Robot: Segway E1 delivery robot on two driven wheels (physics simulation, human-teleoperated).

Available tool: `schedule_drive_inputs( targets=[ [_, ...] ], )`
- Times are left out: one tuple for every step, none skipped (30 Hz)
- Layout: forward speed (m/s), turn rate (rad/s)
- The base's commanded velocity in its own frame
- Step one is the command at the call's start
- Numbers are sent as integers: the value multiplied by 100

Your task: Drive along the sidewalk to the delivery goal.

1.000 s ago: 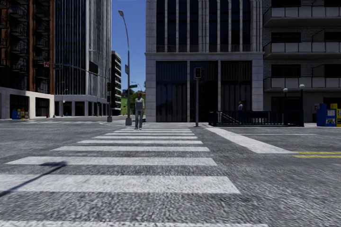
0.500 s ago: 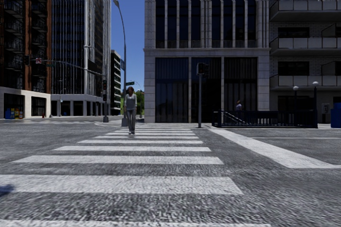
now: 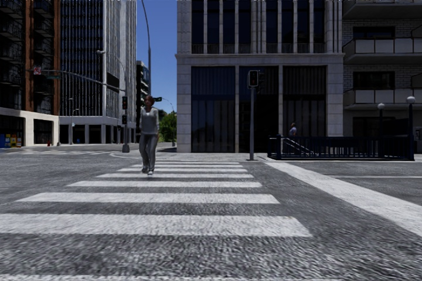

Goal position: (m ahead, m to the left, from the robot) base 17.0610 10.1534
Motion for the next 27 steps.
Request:
schedule_drive_inputs(
  targets=[
    [200,0],
    [200,0],
    [200,0],
    [200,0],
    [200,0],
    [200,0],
    [200,0],
    [200,0],
    [200,0],
    [200,0],
    [200,0],
    [200,0],
    [200,0],
    [200,0],
    [200,0],
    [200,0],
    [200,0],
    [200,0],
    [200,0],
    [200,0],
    [200,0],
    [200,0],
    [200,0],
    [200,0],
    [200,0],
    [200,0],
    [200,0]
  ],
)
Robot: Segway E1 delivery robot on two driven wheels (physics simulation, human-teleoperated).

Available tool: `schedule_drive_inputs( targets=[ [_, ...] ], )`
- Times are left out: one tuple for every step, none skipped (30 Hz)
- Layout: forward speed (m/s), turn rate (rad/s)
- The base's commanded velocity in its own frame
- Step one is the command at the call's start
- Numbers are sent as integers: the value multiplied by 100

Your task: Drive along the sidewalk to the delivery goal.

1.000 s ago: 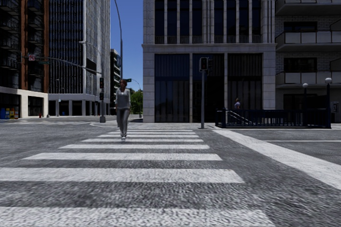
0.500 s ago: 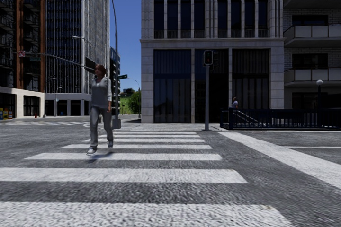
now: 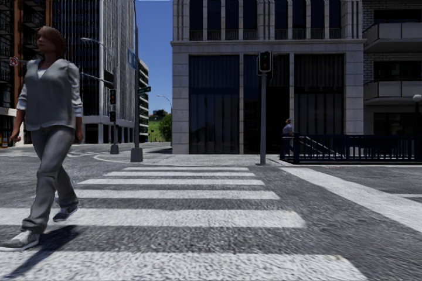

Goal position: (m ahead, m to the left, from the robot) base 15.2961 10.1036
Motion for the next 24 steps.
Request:
schedule_drive_inputs(
  targets=[
    [200,0],
    [200,0],
    [200,0],
    [200,0],
    [200,0],
    [200,0],
    [200,0],
    [200,0],
    [200,0],
    [200,0],
    [200,0],
    [200,0],
    [200,0],
    [200,0],
    [200,0],
    [200,0],
    [200,0],
    [200,0],
    [200,0],
    [200,0],
    [200,0],
    [200,0],
    [200,0],
    [200,0]
  ],
)
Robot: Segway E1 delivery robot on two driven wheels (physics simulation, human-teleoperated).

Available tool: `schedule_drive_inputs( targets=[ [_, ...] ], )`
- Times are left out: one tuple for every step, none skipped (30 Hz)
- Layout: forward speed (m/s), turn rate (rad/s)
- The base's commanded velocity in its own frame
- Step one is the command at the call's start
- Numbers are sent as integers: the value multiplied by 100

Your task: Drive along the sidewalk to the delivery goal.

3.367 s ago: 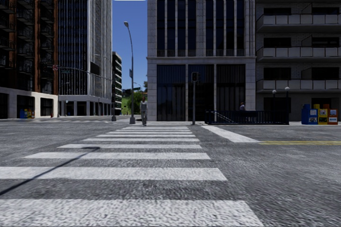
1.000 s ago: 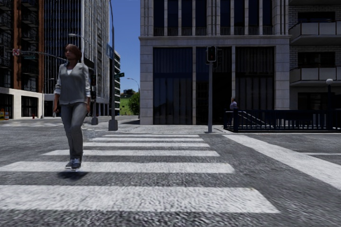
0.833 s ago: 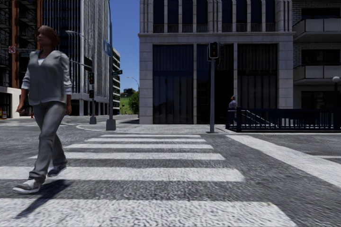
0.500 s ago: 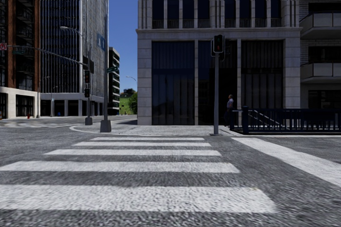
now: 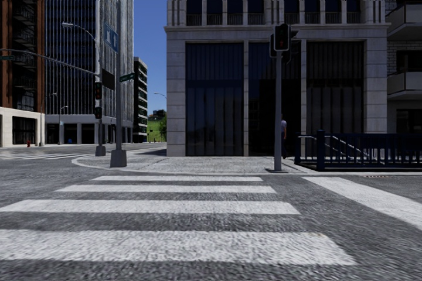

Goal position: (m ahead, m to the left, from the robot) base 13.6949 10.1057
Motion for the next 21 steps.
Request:
schedule_drive_inputs(
  targets=[
    [200,0],
    [200,0],
    [200,0],
    [200,6],
    [200,13],
    [200,13],
    [200,17],
    [200,22],
    [200,26],
    [200,34],
    [200,34],
    [200,38],
    [200,40],
    [200,41],
    [200,41],
    [200,41],
    [200,41],
    [200,41],
    [200,41],
    [200,41],
    [200,41]
  ],
)
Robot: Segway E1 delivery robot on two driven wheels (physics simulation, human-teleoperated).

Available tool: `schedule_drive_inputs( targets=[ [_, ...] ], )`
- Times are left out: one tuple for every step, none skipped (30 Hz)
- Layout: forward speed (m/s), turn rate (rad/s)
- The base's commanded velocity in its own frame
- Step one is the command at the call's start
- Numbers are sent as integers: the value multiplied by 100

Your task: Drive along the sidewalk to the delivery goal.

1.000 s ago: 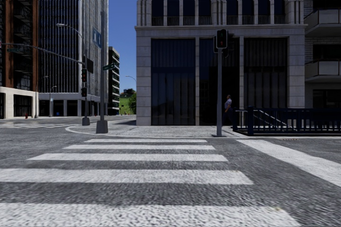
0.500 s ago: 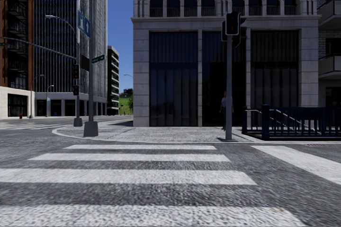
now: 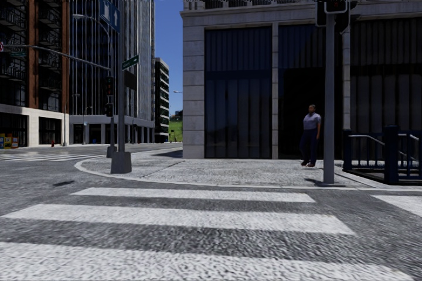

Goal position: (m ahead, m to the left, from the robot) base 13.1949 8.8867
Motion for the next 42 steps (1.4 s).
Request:
schedule_drive_inputs(
  targets=[
    [200,41],
    [200,41],
    [200,41],
    [200,41],
    [200,41],
    [200,41],
    [200,41],
    [200,41],
    [200,41],
    [200,41],
    [200,41],
    [200,41],
    [200,41],
    [200,41],
    [200,41],
    [200,41],
    [200,41],
    [200,41],
    [200,41],
    [200,41],
    [200,41],
    [200,40],
    [200,20],
    [200,0],
    [200,0],
    [200,0],
    [200,0],
    [200,0],
    [200,0],
    [200,0],
    [200,0],
    [200,0],
    [200,0],
    [200,0],
    [200,0],
    [200,0],
    [200,0],
    [200,0],
    [200,0],
    [200,0],
    [200,0],
    [200,0]
  ],
)
